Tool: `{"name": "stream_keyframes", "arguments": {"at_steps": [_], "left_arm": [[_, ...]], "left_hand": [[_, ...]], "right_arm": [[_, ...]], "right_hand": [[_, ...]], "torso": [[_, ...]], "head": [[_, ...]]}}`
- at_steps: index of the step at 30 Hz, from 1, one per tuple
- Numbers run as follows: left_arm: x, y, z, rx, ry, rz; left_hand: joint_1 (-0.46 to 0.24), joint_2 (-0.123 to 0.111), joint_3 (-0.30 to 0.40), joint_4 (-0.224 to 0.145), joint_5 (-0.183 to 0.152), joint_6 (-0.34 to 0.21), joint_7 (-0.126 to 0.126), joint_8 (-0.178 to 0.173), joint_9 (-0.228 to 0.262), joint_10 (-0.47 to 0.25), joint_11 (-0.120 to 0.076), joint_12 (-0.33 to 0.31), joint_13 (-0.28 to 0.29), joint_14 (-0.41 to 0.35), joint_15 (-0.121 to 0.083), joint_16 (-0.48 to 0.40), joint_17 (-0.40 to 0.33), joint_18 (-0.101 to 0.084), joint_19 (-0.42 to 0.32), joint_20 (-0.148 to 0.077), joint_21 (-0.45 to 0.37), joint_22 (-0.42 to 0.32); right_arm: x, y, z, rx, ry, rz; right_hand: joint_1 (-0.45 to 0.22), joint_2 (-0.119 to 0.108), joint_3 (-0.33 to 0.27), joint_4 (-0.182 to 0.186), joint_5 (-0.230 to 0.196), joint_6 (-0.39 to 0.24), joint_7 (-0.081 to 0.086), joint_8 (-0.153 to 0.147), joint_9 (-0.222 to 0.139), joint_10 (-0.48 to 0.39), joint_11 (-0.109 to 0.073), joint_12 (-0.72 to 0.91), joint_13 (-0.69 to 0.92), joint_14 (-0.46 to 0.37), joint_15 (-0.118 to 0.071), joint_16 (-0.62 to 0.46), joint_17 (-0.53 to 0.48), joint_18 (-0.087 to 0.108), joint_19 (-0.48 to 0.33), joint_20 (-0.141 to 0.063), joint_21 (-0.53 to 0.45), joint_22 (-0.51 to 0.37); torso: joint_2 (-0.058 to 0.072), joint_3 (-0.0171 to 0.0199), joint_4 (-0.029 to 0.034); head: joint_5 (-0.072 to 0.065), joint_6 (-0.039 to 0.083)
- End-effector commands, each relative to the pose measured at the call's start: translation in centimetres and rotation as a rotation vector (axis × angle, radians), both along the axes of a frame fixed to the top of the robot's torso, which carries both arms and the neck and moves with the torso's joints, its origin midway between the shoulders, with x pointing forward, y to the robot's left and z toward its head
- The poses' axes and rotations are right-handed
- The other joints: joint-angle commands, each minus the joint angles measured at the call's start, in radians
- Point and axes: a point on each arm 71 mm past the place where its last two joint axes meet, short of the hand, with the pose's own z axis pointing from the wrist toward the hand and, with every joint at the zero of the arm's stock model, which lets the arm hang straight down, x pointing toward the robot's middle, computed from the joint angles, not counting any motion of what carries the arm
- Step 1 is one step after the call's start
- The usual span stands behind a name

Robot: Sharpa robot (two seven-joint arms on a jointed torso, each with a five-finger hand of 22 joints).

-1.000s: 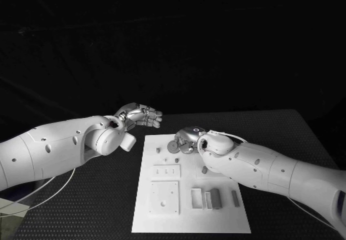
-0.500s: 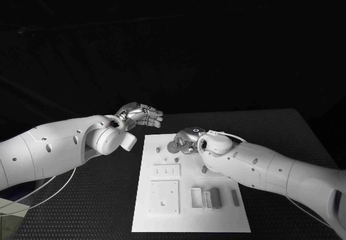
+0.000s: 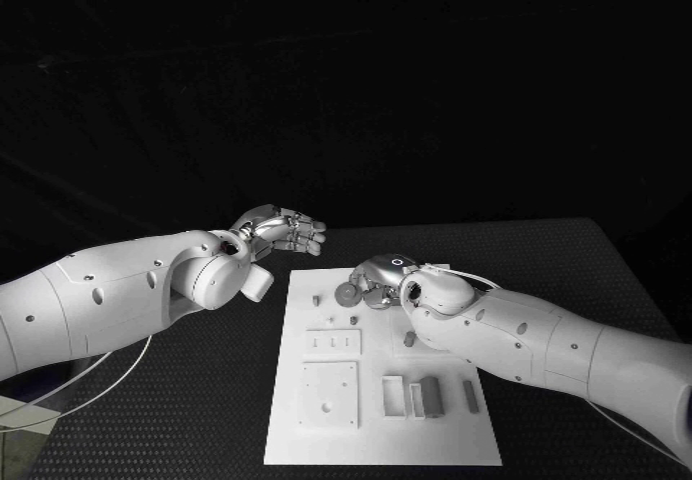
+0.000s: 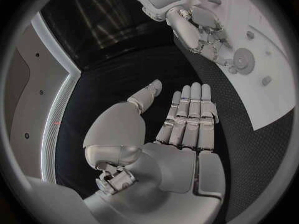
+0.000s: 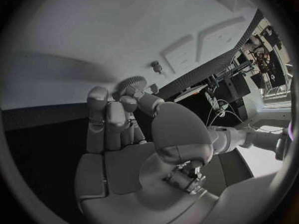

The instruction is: Assemble the parts on the task board

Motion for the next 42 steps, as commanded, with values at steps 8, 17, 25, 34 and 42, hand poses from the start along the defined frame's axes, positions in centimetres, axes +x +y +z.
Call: {"name": "stream_keyframes", "arguments": {"at_steps": [8,17,25,34,42], "left_arm": [[0.5,1.0,0.2,0.005,-0.018,0.026],[0.8,2.1,0.1,0.013,-0.022,0.052],[0.8,2.3,0.0,0.013,-0.018,0.050],[0.5,2.5,-0.1,0.012,-0.016,0.050],[0.4,2.4,-0.1,0.012,-0.012,0.046]], "left_hand": [[-0.002,-0.007,0.001,0.005,-0.006,-0.007,0.004,-0.007,0.002,-0.005,0.004,-0.004,0.001,0.004,0.006,-0.007,0.002,-0.010,-0.003,0.005,-0.005,0.002],[-0.003,-0.008,0.000,0.006,-0.006,-0.008,0.005,-0.007,0.002,-0.005,0.004,-0.004,0.001,0.004,0.006,-0.007,0.002,-0.010,-0.003,0.006,-0.006,0.002],[-0.002,-0.008,0.001,0.006,-0.006,-0.008,0.004,-0.007,0.002,-0.004,0.003,-0.004,0.002,0.005,0.006,-0.007,0.003,-0.010,-0.002,0.005,-0.006,0.002],[0.001,-0.008,0.002,0.005,-0.006,-0.012,0.006,-0.010,0.002,-0.003,0.003,-0.003,0.003,0.007,0.005,-0.008,0.004,-0.010,-0.001,0.005,-0.006,0.003],[0.001,-0.008,0.002,0.005,-0.006,-0.012,0.006,-0.010,0.002,-0.003,0.003,-0.003,0.003,0.007,0.005,-0.008,0.005,-0.010,-0.001,0.005,-0.006,0.003]], "right_arm": [[0.3,-3.2,6.2,0.357,-0.318,-0.003],[0.9,-7.2,8.1,0.363,-0.298,-0.030],[0.7,-11.0,7.4,0.314,-0.185,-0.031],[0.3,-14.3,6.5,0.221,-0.057,-0.049],[0.8,-16.3,5.6,0.147,0.012,-0.044]], "right_hand": [[-0.059,-0.119,-0.019,0.061,0.003,0.008,0.023,0.005,-0.002,-0.002,0.027,-0.009,-0.013,0.001,0.025,-0.009,-0.004,0.067,0.007,0.000,-0.003,0.013],[-0.042,-0.181,-0.043,0.093,0.003,0.047,0.037,0.025,0.005,-0.021,0.041,-0.045,-0.045,-0.019,0.039,-0.049,-0.022,0.067,-0.021,0.002,-0.037,0.002],[-0.019,-0.193,-0.059,0.083,0.003,0.057,0.034,0.029,0.006,-0.031,0.038,-0.068,-0.069,-0.031,0.036,-0.069,-0.030,0.067,-0.041,0.011,-0.056,0.000],[-0.015,-0.209,-0.072,0.079,0.003,0.066,0.031,0.033,0.009,-0.033,0.036,-0.072,-0.077,-0.034,0.034,-0.073,-0.031,0.067,-0.045,0.013,-0.060,0.002],[-0.012,-0.260,-0.076,0.095,0.003,0.038,0.039,0.018,0.006,-0.069,0.044,-0.105,-0.103,-0.067,0.041,-0.085,-0.028,0.067,-0.075,0.022,-0.078,0.005]], "torso": [[-0.004,0.0052,-0.0141],[-0.009,0.0142,-0.0297],[-0.020,0.0271,-0.0427],[-0.025,0.0331,-0.0514],[-0.023,0.0347,-0.0506]], "head": [[0.002,0.010],[0.010,0.014],[0.018,0.007],[0.003,0.010],[-0.005,0.013]]}}
